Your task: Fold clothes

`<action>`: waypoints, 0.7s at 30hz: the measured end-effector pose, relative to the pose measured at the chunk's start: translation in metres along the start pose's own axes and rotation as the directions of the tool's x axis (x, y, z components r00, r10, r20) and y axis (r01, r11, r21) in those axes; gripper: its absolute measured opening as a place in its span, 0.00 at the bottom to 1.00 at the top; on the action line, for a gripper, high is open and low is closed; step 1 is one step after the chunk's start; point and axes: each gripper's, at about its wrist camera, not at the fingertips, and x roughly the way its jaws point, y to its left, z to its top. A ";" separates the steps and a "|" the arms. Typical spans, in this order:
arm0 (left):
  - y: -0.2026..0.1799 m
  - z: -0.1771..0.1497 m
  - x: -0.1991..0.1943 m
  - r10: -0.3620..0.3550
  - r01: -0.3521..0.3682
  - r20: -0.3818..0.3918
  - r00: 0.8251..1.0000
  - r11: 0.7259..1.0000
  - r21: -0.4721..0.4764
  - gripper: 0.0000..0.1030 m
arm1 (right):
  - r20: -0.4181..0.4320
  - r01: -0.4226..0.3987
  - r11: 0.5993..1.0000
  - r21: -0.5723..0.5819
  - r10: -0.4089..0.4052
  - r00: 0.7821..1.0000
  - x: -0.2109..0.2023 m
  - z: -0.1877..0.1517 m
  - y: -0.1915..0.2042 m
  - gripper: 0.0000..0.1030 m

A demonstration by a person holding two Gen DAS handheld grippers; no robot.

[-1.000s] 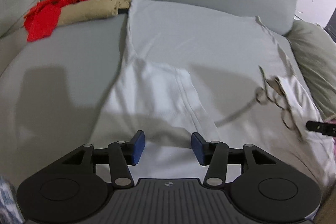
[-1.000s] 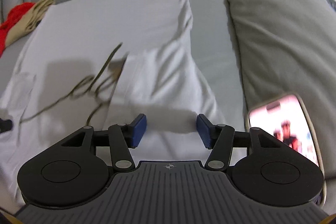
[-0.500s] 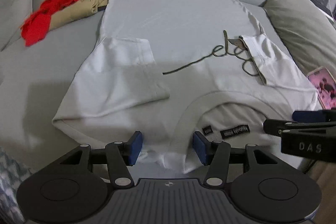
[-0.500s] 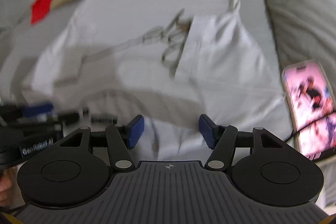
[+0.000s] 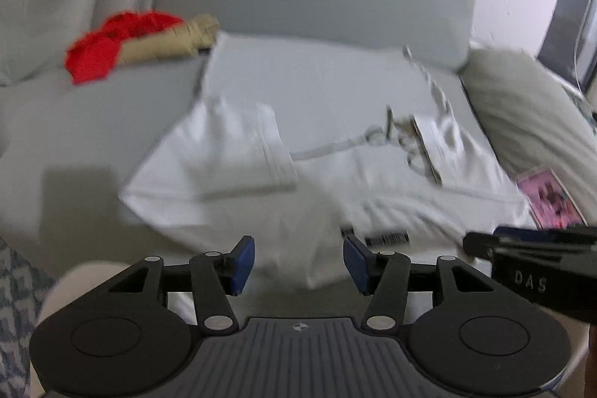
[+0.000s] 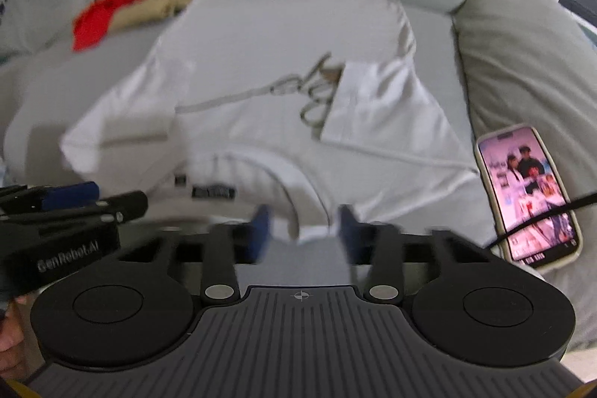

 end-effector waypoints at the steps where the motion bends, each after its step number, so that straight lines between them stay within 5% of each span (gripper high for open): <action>1: 0.000 0.000 0.006 0.006 -0.006 -0.013 1.000 1.000 0.011 0.51 | 0.009 0.001 1.000 -0.005 -0.001 1.000 0.004 0.000 0.000 0.32; 4: -0.002 -0.007 0.024 0.007 -0.003 -0.108 0.994 1.000 0.029 0.49 | -0.017 0.002 1.000 -0.017 -0.002 1.000 0.018 -0.003 0.002 0.33; 7: -0.011 -0.012 0.025 0.020 -0.006 -0.131 0.991 0.994 0.105 0.52 | -0.029 0.004 0.999 -0.047 -0.006 1.000 0.021 -0.009 0.004 0.34; 11: -0.011 -0.010 0.018 -0.005 0.020 -0.171 0.985 0.996 0.082 0.51 | -0.098 -0.015 0.999 -0.028 0.013 0.995 0.017 -0.010 0.003 0.40; 16: -0.008 -0.004 -0.005 -0.034 0.039 -0.118 0.992 0.998 0.039 0.52 | -0.118 -0.047 0.997 0.063 0.054 0.992 0.001 -0.009 -0.008 0.66; 21: -0.004 0.009 -0.021 -0.035 0.035 -0.060 0.998 0.999 0.004 0.52 | -0.062 -0.081 0.993 0.082 0.086 0.994 -0.021 0.003 -0.009 0.75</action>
